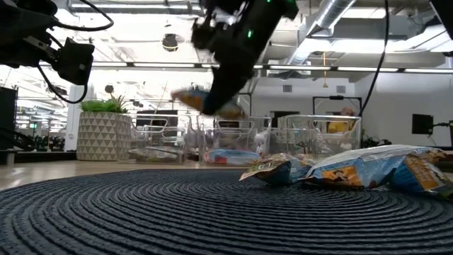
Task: Pick and place Granola Bars by type
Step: Put the yellow granola bar into the right transparent bin
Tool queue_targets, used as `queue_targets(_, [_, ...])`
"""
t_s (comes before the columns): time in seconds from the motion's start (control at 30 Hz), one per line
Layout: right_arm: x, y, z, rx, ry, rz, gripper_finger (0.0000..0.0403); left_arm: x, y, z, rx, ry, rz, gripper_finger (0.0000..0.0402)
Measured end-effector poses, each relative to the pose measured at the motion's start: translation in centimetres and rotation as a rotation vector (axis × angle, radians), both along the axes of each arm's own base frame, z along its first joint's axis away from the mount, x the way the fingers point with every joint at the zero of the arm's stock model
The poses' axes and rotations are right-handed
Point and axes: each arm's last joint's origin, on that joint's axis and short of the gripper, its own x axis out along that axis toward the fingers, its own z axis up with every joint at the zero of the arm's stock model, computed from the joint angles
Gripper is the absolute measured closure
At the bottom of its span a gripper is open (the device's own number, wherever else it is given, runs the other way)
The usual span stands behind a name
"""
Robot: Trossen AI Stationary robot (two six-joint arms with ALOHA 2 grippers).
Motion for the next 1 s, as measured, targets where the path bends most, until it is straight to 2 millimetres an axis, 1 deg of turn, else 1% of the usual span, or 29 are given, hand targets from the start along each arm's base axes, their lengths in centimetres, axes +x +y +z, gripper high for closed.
queue_targets(0.2, [-2.3, -0.5, 4.8, 0.004, -0.059, -0.009, 0.039, 0.0, 0.0, 0.0, 0.0, 0.0, 0.0, 0.0127])
queue_targets(0.37, [-4.4, -0.6, 8.7, 0.009, -0.145, -0.01, 0.0388, 0.0, 0.0, 0.0, 0.0, 0.0, 0.0, 0.0127])
queue_targets(0.53, [-6.5, -0.3, 11.9, 0.015, -0.227, -0.001, 0.0391, 0.0, 0.0, 0.0, 0.0, 0.0, 0.0, 0.0127])
queue_targets(0.63, [-7.3, -0.1, 12.7, 0.017, -0.238, 0.01, 0.039, 0.0, 0.0, 0.0, 0.0, 0.0, 0.0, 0.0127])
queue_targets(0.77, [-7.7, -0.1, 12.7, 0.016, -0.206, 0.01, 0.039, 0.0, 0.0, 0.0, 0.0, 0.0, 0.0, 0.0127])
queue_targets(0.9, [-7.9, -1.1, 12.4, 0.009, -0.167, -0.019, 0.0391, 0.0, 0.0, 0.0, 0.0, 0.0, 0.0, 0.0127])
queue_targets(1.0, [-8.2, -2.5, 12.2, 0.001, -0.134, -0.061, 0.0389, 0.0, 0.0, 0.0, 0.0, 0.0, 0.0, 0.0127])
